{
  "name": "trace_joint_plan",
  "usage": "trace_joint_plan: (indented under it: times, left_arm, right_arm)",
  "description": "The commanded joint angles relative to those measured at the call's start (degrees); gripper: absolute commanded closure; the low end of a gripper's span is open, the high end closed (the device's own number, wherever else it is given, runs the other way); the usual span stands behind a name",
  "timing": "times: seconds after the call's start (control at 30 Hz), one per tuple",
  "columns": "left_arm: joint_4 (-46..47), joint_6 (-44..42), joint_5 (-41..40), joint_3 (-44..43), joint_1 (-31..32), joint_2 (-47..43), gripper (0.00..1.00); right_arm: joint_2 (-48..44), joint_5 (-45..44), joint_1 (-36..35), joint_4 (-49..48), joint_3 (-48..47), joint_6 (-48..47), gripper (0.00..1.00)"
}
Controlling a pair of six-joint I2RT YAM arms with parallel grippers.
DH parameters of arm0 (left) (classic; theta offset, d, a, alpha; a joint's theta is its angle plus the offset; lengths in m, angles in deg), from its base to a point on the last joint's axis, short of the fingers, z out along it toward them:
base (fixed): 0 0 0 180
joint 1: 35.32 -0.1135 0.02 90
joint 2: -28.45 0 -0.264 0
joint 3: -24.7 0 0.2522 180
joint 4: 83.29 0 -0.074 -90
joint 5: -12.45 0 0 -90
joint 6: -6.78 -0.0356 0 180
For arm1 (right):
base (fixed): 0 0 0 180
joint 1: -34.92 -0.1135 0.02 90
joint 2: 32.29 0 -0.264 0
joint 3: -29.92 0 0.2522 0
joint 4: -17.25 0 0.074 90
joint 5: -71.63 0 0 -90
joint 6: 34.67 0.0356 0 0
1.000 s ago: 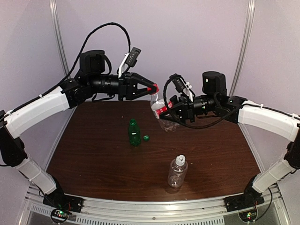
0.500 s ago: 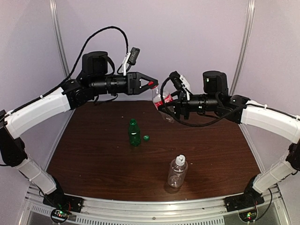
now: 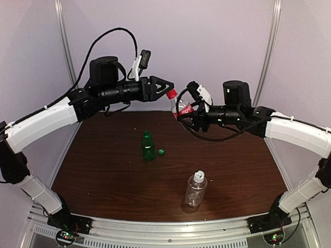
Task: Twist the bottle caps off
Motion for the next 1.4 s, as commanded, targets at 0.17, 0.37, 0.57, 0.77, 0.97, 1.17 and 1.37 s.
trace_joint_plan:
  times: [0.17, 0.37, 0.57, 0.77, 0.97, 1.17, 1.37]
  left_arm:
    - [2.01, -14.35, 19.25, -0.31, -2.72, -3.98, 0.21]
    - [0.23, -19.95, 31.5, -0.05, -2.73, -4.07, 0.18]
    - [2.3, -20.5, 36.93, 1.24, -2.73, -3.19, 0.21]
    - [3.91, -17.93, 39.37, 1.24, -2.75, -1.6, 0.42]
    - [6.46, -16.19, 39.75, 1.68, -2.79, -0.85, 0.6]
    - [6.43, -15.49, 39.04, 1.69, -2.74, -0.39, 0.72]
    - [4.99, -10.99, 26.38, 0.81, -2.62, -0.4, 0.95]
  right_arm:
    - [-0.99, 20.15, 1.56, 4.21, -0.7, -0.11, 0.56]
    - [0.62, 34.57, 1.72, 4.25, -3.14, 2.77, 0.55]
    - [1.39, 42.38, 1.7, -1.88, -3.23, 8.93, 0.55]
    - [1.98, 43.13, 1.71, -3.85, -3.32, 10.78, 0.55]
    - [2.4, 42.54, 1.7, -3.92, -3.32, 11.12, 0.55]
    - [2.12, 39.17, 1.8, -3.46, -3.49, 11.12, 0.56]
    - [0.96, 19.48, 1.78, 2.26, -4.28, 7.98, 0.56]
